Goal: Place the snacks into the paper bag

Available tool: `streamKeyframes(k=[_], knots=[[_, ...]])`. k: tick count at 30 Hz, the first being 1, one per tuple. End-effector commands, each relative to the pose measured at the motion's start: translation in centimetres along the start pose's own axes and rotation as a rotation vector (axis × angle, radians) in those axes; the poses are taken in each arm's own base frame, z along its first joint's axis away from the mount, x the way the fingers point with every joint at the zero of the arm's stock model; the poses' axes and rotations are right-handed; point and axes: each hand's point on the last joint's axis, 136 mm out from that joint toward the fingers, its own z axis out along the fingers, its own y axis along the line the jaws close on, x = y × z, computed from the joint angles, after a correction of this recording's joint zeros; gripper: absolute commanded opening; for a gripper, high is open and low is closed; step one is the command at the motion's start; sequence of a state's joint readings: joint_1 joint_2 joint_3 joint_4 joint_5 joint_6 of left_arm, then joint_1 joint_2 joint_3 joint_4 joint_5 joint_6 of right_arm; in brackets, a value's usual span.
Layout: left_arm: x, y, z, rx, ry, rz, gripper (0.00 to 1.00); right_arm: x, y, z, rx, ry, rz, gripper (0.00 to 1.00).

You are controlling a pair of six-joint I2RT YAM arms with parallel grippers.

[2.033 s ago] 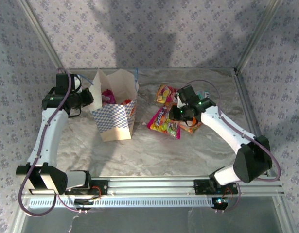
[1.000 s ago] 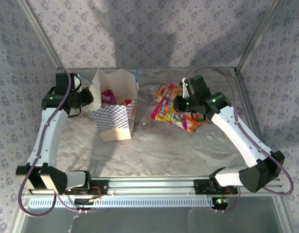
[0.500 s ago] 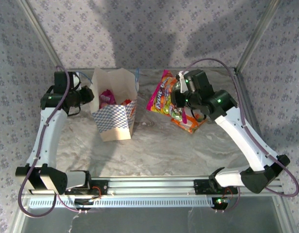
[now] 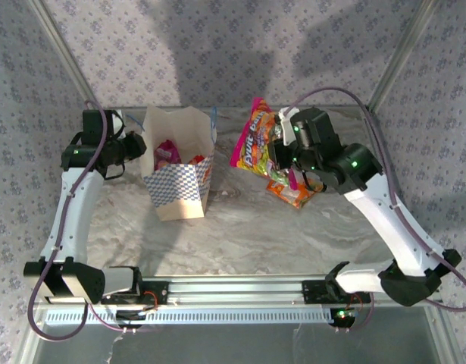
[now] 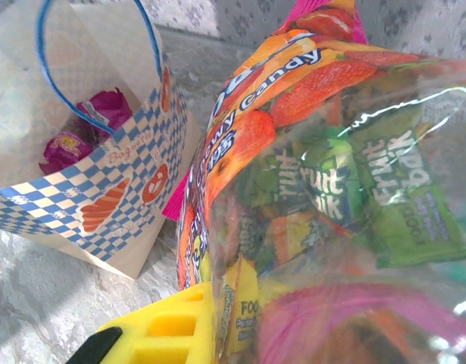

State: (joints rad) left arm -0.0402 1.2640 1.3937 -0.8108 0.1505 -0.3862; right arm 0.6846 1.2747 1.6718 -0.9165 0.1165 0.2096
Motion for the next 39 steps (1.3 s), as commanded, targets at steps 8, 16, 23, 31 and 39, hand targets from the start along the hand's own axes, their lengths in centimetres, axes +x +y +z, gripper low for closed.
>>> streamKeyframes(k=[8, 16, 23, 31, 39], knots=[[-0.7, -1.0, -0.8, 0.045, -0.019, 0.010, 0.08, -9.7, 0.8, -9.5, 0.002, -0.432, -0.077, 0.11], [-0.6, -1.1, -0.8, 0.052, -0.020, 0.021, 0.06, -12.4, 2.6, -12.1, -0.049, -0.528, -0.140, 0.09], [-0.6, -1.0, -0.9, 0.053, -0.025, 0.020, 0.06, -14.3, 4.2, -13.3, -0.101, -0.615, -0.151, 0.05], [-0.6, -1.1, -1.0, 0.056, -0.034, 0.023, 0.06, -16.4, 7.8, -13.7, -0.280, -0.703, -0.094, 0.01], [-0.7, -1.2, -1.0, 0.067, -0.040, 0.022, 0.06, -17.5, 11.3, -11.7, -0.400, -0.707, -0.032, 0.01]])
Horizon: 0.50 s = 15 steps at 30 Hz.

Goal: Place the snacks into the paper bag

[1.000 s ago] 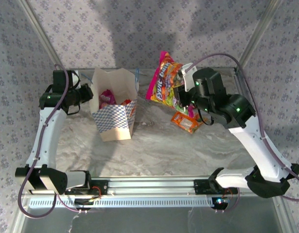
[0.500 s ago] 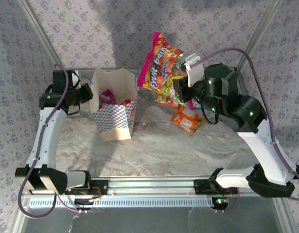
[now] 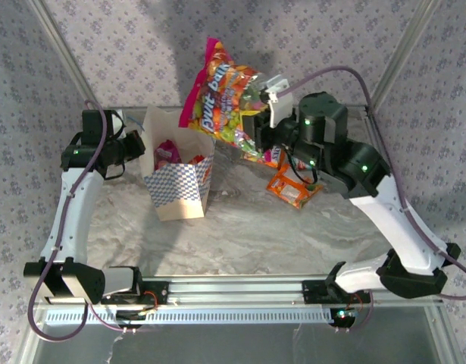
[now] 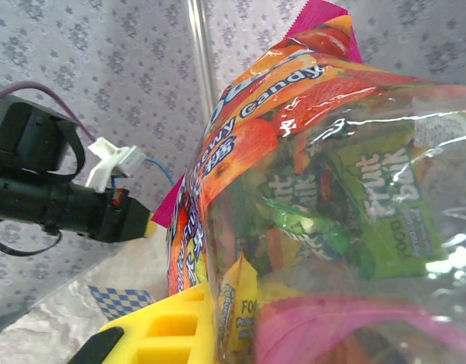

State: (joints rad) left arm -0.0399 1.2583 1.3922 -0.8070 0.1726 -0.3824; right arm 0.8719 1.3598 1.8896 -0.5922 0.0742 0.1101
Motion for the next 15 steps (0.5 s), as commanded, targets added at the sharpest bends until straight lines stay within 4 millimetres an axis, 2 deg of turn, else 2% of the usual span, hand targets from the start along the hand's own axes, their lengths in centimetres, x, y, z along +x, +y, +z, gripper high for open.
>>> streamKeyframes(k=[1, 6, 15], knots=[[-0.6, -0.9, -0.7, 0.048, -0.036, 0.016, 0.06, -8.2, 1.9, -2.1, -0.087, -0.304, 0.074, 0.01], [-0.9, -1.2, -0.9, 0.062, -0.052, 0.006, 0.05, -8.0, 3.0, 0.1, -0.107, -0.298, 0.099, 0.03], [-0.7, -0.7, -1.2, 0.047, -0.056, 0.015, 0.06, -6.6, 3.1, 4.3, -0.065, -0.250, 0.094, 0.04]])
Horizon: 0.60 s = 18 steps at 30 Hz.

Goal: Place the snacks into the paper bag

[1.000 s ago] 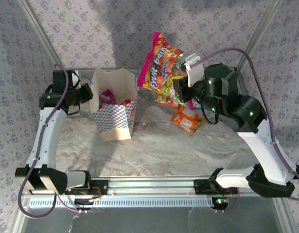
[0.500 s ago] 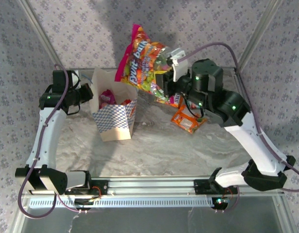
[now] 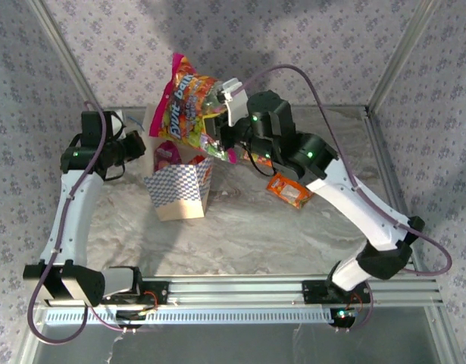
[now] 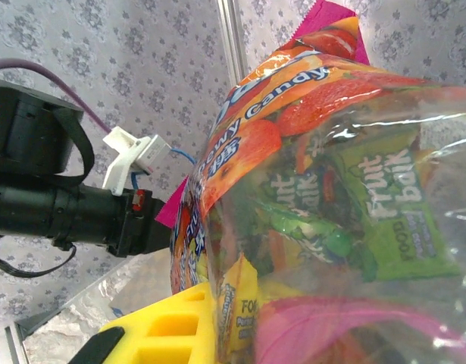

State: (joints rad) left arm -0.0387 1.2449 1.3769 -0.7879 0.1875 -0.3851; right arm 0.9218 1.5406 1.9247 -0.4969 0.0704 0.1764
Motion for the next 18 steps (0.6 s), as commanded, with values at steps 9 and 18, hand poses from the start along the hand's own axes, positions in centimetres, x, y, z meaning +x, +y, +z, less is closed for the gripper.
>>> streamKeyframes(k=[9, 18], knots=[[-0.3, -0.1, -1.0, 0.024, -0.039, 0.014, 0.06, -7.5, 1.2, 1.6, 0.014, -0.220, 0.028, 0.05], [-0.2, 0.2, -0.9, 0.026, -0.036, 0.009, 0.06, -5.3, 1.5, 3.9, 0.087, -0.122, 0.004, 0.07]])
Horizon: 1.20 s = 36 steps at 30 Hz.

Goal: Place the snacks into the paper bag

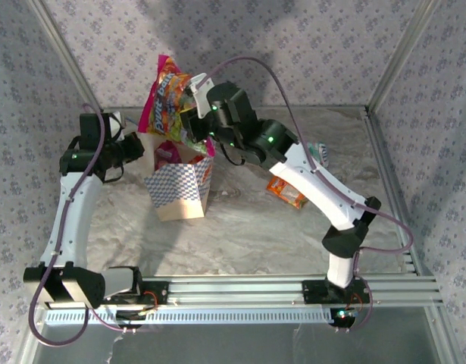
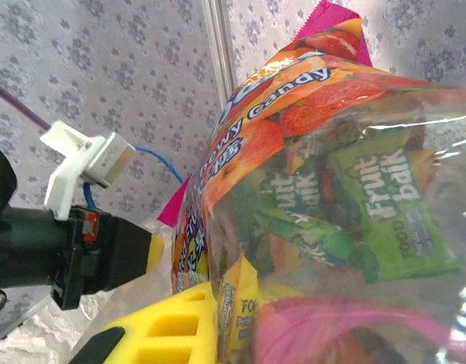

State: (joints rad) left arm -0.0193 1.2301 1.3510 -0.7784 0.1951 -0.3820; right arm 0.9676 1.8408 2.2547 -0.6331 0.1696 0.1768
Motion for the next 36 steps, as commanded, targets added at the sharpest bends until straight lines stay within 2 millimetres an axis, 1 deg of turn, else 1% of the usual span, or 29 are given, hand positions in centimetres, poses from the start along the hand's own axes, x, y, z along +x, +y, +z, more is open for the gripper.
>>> streamKeyframes(k=[1, 4, 8, 11, 18, 25, 31, 36], knots=[[-0.4, -0.5, -0.9, 0.035, -0.033, 0.018, 0.06, -6.3, 0.2, -3.5, 0.027, -0.204, 0.029, 0.07], [-0.4, -0.6, -0.9, 0.044, -0.033, 0.015, 0.06, -5.8, -0.4, -3.1, 0.082, -0.187, 0.010, 0.07], [-0.5, -0.7, -0.9, 0.050, -0.038, 0.014, 0.06, -5.0, -0.7, -2.3, 0.105, -0.159, 0.004, 0.07], [-0.5, -0.7, -0.8, 0.054, -0.036, 0.014, 0.06, -4.1, -0.9, -1.7, 0.120, -0.118, -0.001, 0.07], [-0.4, -0.7, -0.8, 0.056, -0.034, 0.018, 0.06, -2.9, -1.6, -1.2, 0.167, -0.045, 0.005, 0.07], [-0.4, -0.7, -1.1, 0.056, -0.040, 0.024, 0.06, -1.5, -1.6, -1.1, 0.121, 0.024, 0.038, 0.07], [-0.4, -0.8, -1.2, 0.062, -0.041, 0.024, 0.06, 0.2, -1.8, -0.9, 0.103, 0.096, 0.039, 0.07], [-0.3, -0.7, -1.2, 0.060, -0.041, 0.027, 0.06, 1.1, -1.1, -0.4, 0.035, 0.134, 0.059, 0.07]])
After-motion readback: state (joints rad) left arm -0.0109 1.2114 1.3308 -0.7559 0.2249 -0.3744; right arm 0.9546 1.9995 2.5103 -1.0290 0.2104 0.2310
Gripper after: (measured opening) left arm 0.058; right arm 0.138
